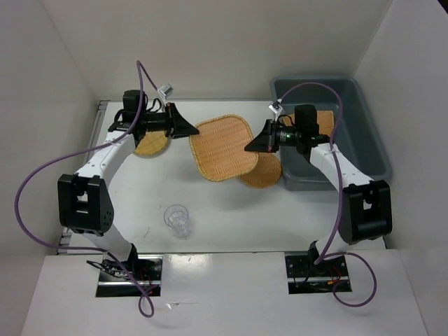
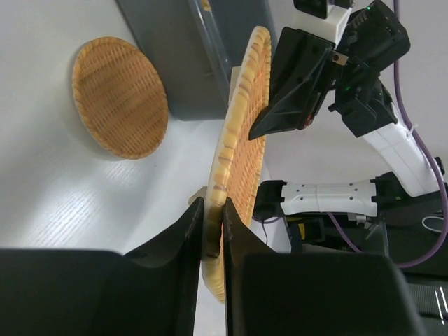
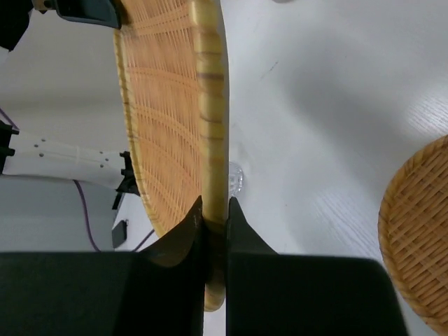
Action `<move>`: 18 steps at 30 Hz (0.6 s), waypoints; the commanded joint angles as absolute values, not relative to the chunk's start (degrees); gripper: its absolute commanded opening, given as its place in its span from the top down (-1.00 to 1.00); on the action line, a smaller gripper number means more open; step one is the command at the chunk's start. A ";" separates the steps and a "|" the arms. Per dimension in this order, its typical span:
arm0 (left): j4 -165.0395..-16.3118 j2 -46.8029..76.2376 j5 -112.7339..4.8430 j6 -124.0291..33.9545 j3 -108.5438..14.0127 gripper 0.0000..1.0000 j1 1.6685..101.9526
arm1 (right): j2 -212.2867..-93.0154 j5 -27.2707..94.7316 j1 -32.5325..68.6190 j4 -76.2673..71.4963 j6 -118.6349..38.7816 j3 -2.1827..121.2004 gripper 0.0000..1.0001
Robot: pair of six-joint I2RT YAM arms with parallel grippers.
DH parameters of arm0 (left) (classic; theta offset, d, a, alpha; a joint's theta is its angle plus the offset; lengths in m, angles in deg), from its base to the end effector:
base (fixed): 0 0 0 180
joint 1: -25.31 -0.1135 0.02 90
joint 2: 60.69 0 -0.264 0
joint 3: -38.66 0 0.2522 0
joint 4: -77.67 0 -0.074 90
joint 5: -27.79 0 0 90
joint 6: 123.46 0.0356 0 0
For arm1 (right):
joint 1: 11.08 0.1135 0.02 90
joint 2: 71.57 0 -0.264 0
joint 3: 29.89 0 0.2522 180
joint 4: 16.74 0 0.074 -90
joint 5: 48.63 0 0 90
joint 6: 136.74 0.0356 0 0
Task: Place the mixed dishes into the plastic bin
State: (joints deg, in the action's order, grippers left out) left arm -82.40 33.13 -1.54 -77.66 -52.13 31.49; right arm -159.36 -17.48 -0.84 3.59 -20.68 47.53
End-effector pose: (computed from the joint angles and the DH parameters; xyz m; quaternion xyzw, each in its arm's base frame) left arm 0.3681 -0.0711 0.3279 0.0293 0.7712 -0.5839 0.2521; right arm 0.3266 0.0900 0.2847 -0.1366 0.7832 0.5399 0.2764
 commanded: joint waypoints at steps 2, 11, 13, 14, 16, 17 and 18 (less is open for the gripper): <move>-82.96 34.75 1.52 -79.60 -53.58 0.84 33.05 | -159.73 -15.06 0.61 0.89 -20.73 50.23 1.00; -76.19 35.56 -5.08 -75.74 -55.52 -1.00 31.12 | -153.84 -1.71 -4.83 5.70 -16.95 58.13 1.00; -76.18 33.63 -5.08 -75.73 -55.52 -1.00 28.57 | -153.31 3.74 -9.64 7.65 -16.95 61.20 1.00; -76.18 32.83 -5.08 -75.21 -54.47 -1.00 27.61 | -152.79 5.32 -11.50 8.44 -16.42 62.09 1.00; -74.79 30.64 -5.08 -74.25 -53.15 -1.00 26.01 | -152.25 8.32 -15.55 9.24 -15.20 63.23 1.00; -73.64 29.93 -7.95 -73.28 -52.62 -1.00 25.41 | -152.25 8.85 -19.66 9.24 -14.67 64.02 1.00; -72.50 29.32 -9.63 -71.01 -51.66 -1.00 25.40 | -152.25 8.85 -21.52 10.02 -14.66 64.03 1.00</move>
State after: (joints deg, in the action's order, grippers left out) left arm -74.68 34.03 -6.70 -75.54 -52.28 26.48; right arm -156.30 3.53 -15.62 9.93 -17.20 60.08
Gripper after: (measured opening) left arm 1.000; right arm 0.163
